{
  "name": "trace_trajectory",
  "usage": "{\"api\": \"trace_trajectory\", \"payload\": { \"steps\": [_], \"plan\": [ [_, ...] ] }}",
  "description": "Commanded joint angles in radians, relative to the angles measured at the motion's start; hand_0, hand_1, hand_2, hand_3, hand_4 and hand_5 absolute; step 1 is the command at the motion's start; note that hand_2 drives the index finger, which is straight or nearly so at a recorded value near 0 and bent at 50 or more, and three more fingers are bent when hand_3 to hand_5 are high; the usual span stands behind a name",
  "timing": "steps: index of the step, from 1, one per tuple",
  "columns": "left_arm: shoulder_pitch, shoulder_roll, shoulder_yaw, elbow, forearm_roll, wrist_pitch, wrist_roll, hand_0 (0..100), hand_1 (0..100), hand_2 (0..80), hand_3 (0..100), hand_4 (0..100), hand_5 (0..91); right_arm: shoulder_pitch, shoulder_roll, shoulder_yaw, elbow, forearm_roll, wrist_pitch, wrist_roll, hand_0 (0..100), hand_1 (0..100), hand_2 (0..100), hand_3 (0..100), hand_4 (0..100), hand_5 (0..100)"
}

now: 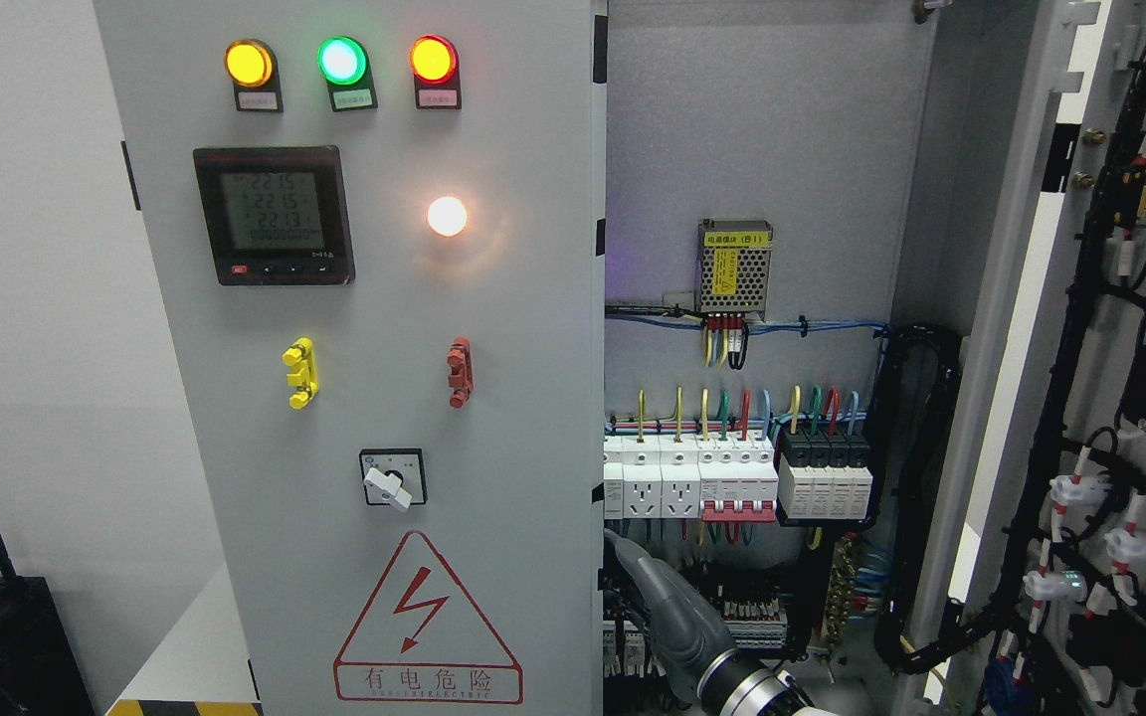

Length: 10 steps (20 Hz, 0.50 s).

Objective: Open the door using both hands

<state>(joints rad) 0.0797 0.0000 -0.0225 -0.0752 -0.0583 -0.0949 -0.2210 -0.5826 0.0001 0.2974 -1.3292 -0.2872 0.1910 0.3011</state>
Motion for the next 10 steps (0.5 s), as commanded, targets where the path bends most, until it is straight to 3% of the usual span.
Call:
{"api": "trace_trajectory", "payload": {
  "steps": [1,2,10],
  "plan": [
    [0.000,-0.026,-0.011,0.000,0.000,0.001,0.000,0,0,0.0,0,0,0.0,-0.005,0.023,-0.003,0.019,-0.001,0.001,0.018,38,0,0,0,0,0],
    [0.000,-0.026,-0.011,0.000,0.000,0.001,0.000,0,0,0.0,0,0,0.0,-0.009,0.023,-0.004,0.021,-0.001,0.001,0.036,38,0,0,0,0,0],
    [0.000,-0.026,-0.011,0.000,0.000,0.000,0.000,0,0,0.0,0,0,0.0,-0.026,0.024,-0.006,0.048,-0.004,-0.005,0.046,38,0,0,0,0,0]
  ]
}}
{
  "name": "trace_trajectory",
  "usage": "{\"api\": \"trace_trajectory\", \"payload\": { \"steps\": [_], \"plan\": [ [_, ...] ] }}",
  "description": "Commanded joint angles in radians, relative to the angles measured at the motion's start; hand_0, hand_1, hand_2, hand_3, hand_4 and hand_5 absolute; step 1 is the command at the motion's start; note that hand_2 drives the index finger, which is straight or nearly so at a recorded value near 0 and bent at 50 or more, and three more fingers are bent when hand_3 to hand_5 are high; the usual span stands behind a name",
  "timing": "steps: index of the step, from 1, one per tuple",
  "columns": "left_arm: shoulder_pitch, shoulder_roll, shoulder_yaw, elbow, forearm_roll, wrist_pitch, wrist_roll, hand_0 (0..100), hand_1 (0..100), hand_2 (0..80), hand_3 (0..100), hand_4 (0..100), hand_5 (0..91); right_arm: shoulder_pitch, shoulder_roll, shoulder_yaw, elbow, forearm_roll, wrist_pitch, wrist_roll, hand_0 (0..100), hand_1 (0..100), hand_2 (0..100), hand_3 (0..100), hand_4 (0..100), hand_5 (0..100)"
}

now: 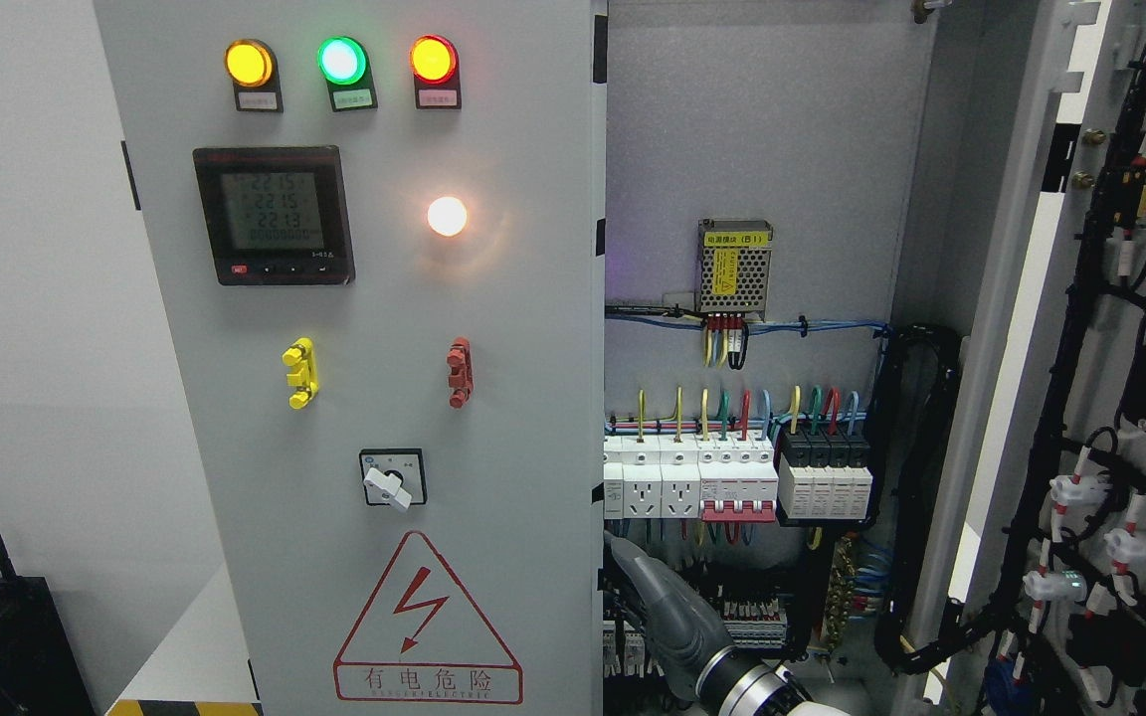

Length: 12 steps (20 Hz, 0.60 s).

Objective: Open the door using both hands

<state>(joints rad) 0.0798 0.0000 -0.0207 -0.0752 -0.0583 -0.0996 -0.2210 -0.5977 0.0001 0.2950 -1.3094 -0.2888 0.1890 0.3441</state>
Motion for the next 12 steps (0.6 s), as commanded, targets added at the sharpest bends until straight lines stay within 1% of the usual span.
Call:
{"api": "trace_trajectory", "payload": {
  "steps": [1,2,5,12],
  "plan": [
    [0.000,-0.026,-0.015,0.000,0.000,0.006,0.000,0,0,0.0,0,0,0.0,-0.014,0.024,-0.004,0.035,-0.007,-0.003,0.003,38,0,0,0,0,0],
    [0.000,-0.026,-0.013,0.000,0.000,0.006,0.000,0,0,0.0,0,0,0.0,-0.019,0.023,-0.004,0.036,-0.007,-0.005,0.003,38,0,0,0,0,0],
    [0.000,-0.026,-0.015,0.000,0.000,0.006,0.000,0,0,0.0,0,0,0.0,-0.020,0.024,-0.004,0.044,-0.007,-0.005,0.026,38,0,0,0,0,0],
    [0.000,-0.026,-0.015,0.000,0.000,0.006,0.000,0,0,0.0,0,0,0.0,-0.027,0.024,-0.004,0.056,-0.026,-0.005,0.029,38,0,0,0,0,0]
  ]
}}
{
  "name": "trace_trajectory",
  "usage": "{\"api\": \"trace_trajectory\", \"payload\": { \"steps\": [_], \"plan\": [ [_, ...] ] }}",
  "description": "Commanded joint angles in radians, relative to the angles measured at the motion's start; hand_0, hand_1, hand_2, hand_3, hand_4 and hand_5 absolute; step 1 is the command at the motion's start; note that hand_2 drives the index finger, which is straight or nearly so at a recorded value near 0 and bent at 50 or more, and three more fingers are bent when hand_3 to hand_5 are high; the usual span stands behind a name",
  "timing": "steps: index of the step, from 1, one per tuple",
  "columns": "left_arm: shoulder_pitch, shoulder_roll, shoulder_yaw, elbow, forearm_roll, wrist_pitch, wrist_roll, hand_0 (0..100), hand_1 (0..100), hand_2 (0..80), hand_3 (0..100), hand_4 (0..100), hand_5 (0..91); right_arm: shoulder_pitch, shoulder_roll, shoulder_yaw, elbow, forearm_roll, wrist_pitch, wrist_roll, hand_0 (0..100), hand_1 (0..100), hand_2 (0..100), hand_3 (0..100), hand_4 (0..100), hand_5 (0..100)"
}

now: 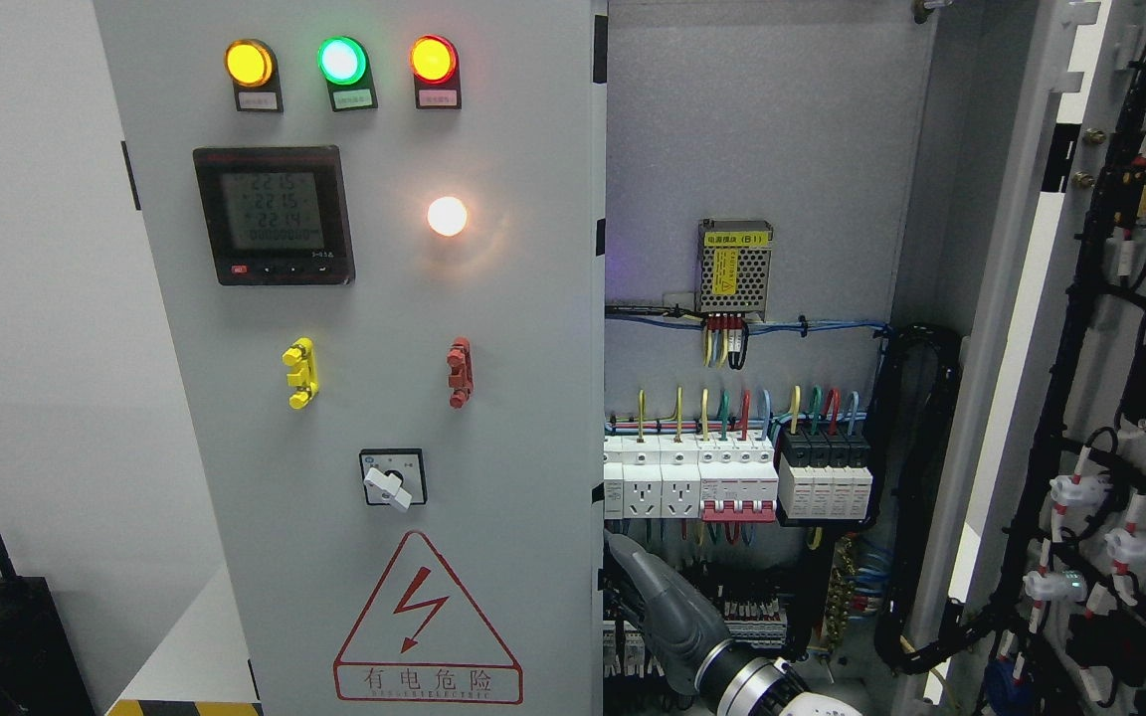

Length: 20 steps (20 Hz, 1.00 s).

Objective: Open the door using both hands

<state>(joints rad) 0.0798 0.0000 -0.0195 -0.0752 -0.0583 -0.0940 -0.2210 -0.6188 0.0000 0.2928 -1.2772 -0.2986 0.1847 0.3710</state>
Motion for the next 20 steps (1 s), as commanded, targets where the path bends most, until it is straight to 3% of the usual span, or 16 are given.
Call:
{"api": "trace_trajectory", "payload": {
  "steps": [1,5,7,16,20],
  "plan": [
    [0.000,-0.026,-0.014,0.000,0.000,0.000,0.000,0,0,0.0,0,0,0.0,-0.007,0.023,-0.001,0.030,-0.019,-0.001,0.002,38,0,0,0,0,0],
    [0.000,-0.026,-0.016,0.000,0.000,0.000,0.000,0,0,0.0,0,0,0.0,-0.012,0.023,-0.001,0.033,-0.022,-0.001,0.008,38,0,0,0,0,0],
    [0.000,-0.025,-0.016,0.000,0.000,0.000,0.000,0,0,0.0,0,0,0.0,-0.012,0.023,-0.001,0.033,-0.024,-0.002,0.034,38,0,0,0,0,0],
    [0.000,-0.026,-0.016,0.000,0.000,0.000,0.000,0,0,0.0,0,0,0.0,-0.019,0.023,-0.004,0.035,-0.025,-0.002,0.039,38,0,0,0,0,0],
    [0.000,-0.026,-0.014,0.000,0.000,0.000,0.000,0,0,0.0,0,0,0.0,-0.021,0.023,-0.004,0.036,-0.025,-0.002,0.065,38,0,0,0,0,0]
  ]
}}
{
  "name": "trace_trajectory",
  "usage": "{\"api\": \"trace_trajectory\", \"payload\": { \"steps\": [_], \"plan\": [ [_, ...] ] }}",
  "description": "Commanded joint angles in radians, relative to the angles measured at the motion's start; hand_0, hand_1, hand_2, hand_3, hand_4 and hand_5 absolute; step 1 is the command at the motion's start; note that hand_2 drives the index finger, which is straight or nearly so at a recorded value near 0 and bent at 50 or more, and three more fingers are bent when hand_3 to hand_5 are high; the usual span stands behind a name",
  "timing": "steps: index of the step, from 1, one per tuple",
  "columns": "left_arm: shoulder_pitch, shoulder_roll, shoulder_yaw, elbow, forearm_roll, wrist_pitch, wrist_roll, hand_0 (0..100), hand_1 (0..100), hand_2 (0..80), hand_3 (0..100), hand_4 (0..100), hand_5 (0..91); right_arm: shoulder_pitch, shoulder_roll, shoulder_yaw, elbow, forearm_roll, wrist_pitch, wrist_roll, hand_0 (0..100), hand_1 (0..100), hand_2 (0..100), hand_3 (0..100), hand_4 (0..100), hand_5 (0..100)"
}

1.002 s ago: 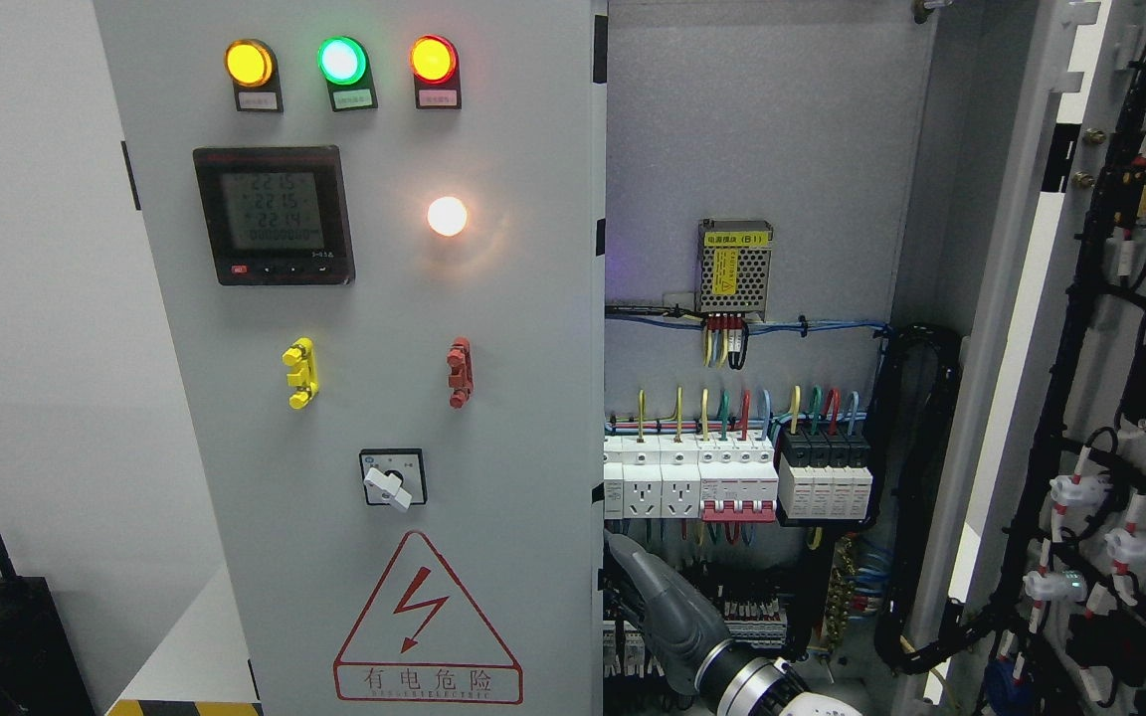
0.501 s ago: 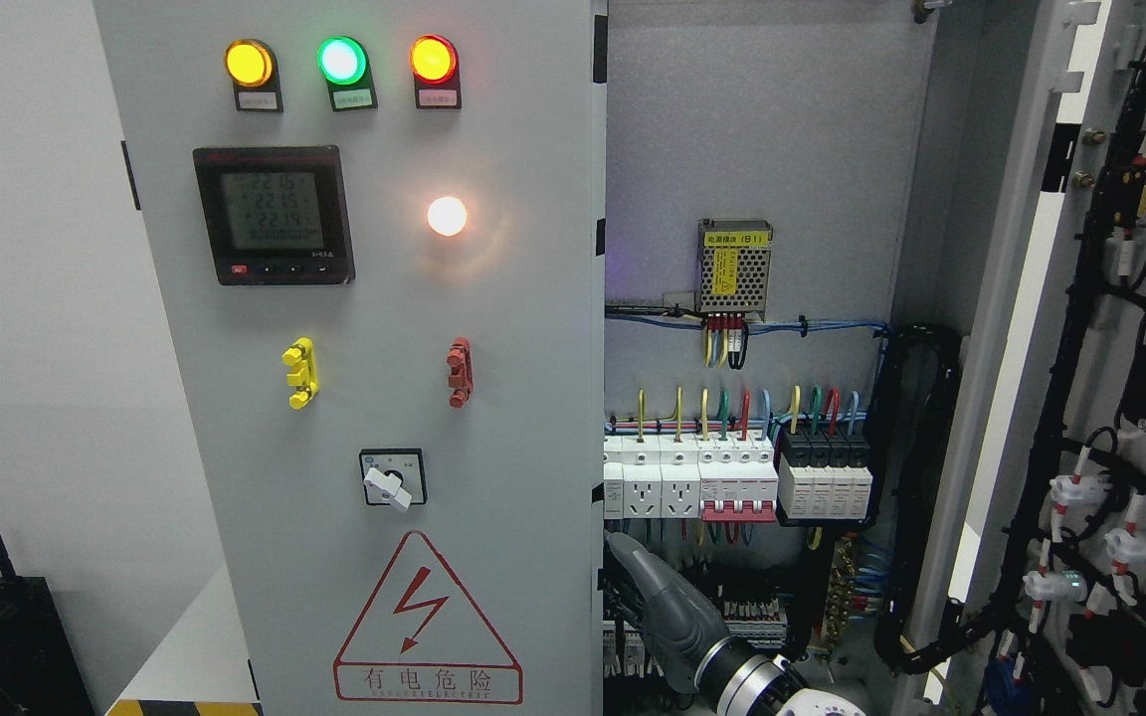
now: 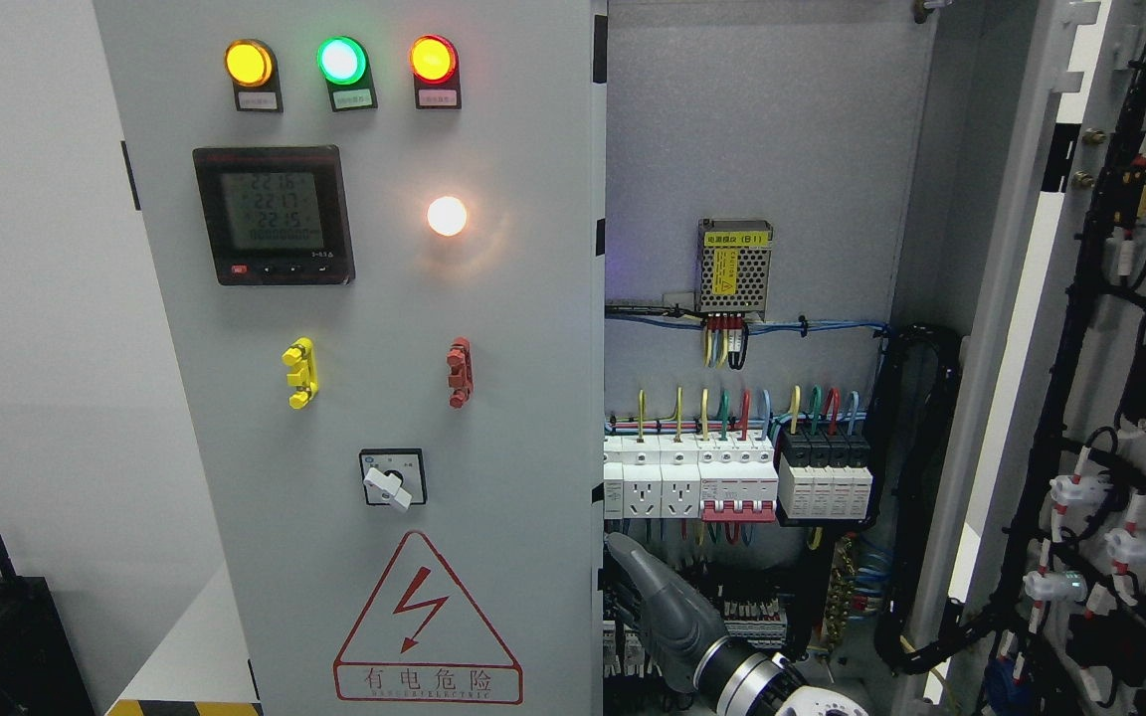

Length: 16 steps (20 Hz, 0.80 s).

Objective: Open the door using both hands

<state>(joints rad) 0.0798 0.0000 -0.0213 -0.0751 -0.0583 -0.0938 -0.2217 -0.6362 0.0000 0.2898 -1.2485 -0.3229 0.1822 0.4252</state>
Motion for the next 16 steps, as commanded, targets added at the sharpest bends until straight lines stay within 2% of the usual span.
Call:
{"api": "trace_trajectory", "payload": {
  "steps": [1,16],
  "plan": [
    [0.000,-0.026,-0.012,0.000,0.000,0.000,0.001,0,0,0.0,0,0,0.0,-0.002,0.023,-0.001,0.008,-0.002,0.000,0.012,38,0,0,0,0,0],
    [0.000,-0.026,-0.014,0.000,0.000,0.000,0.001,0,0,0.0,0,0,0.0,-0.013,0.023,-0.001,0.009,-0.002,0.002,0.040,38,0,0,0,0,0]
  ]
}}
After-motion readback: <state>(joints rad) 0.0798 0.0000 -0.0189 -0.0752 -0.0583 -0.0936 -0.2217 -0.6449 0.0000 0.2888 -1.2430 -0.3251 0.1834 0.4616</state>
